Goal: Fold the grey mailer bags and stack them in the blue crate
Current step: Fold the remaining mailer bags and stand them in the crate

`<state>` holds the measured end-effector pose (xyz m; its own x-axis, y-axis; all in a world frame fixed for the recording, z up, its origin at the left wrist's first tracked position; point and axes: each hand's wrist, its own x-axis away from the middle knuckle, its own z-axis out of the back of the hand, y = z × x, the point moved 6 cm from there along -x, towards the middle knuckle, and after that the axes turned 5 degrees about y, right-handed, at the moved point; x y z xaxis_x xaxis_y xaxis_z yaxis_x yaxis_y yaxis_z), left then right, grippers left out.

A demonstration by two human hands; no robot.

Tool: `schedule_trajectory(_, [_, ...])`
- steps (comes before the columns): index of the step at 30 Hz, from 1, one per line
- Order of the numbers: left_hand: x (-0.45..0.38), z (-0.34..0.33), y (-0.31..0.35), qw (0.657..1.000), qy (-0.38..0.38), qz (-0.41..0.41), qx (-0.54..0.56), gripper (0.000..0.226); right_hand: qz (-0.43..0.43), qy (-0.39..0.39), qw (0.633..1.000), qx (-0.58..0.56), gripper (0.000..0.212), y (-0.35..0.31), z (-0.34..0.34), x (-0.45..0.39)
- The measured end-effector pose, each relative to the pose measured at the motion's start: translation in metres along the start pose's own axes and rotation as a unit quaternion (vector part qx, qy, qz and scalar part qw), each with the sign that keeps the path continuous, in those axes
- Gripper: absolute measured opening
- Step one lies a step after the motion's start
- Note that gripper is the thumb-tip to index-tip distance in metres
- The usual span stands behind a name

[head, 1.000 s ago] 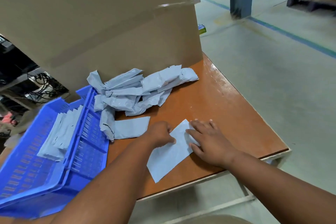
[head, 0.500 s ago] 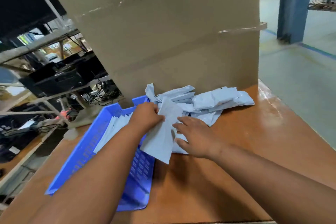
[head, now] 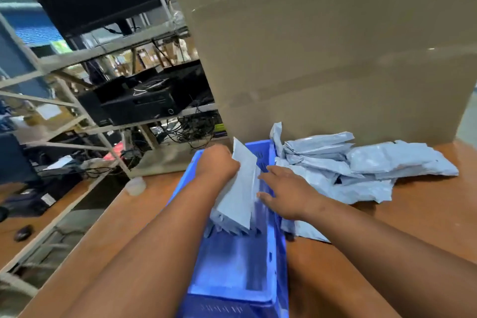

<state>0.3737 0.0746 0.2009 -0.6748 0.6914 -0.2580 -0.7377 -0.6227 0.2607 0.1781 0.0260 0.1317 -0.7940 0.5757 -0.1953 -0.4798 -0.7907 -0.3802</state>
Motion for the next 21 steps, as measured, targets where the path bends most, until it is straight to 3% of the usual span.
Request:
schedule_trajectory(5, [-0.021,-0.051,0.008,0.998,-0.058,-0.007,0.009,0.010,-0.030,-0.014,0.999,0.010,0.054,0.005,-0.031,-0.003])
schedule_trajectory(10, [-0.027,-0.102,0.019,0.995,-0.099,0.012,0.001,0.029,-0.045,-0.005,0.999,-0.023,0.051,0.014,-0.046,-0.004])
schedule_trajectory(21, [-0.031,-0.143,0.017,0.991,-0.125,0.019,-0.048,0.029,-0.018,0.043,0.994,-0.102,0.055,0.030,-0.042,0.026])
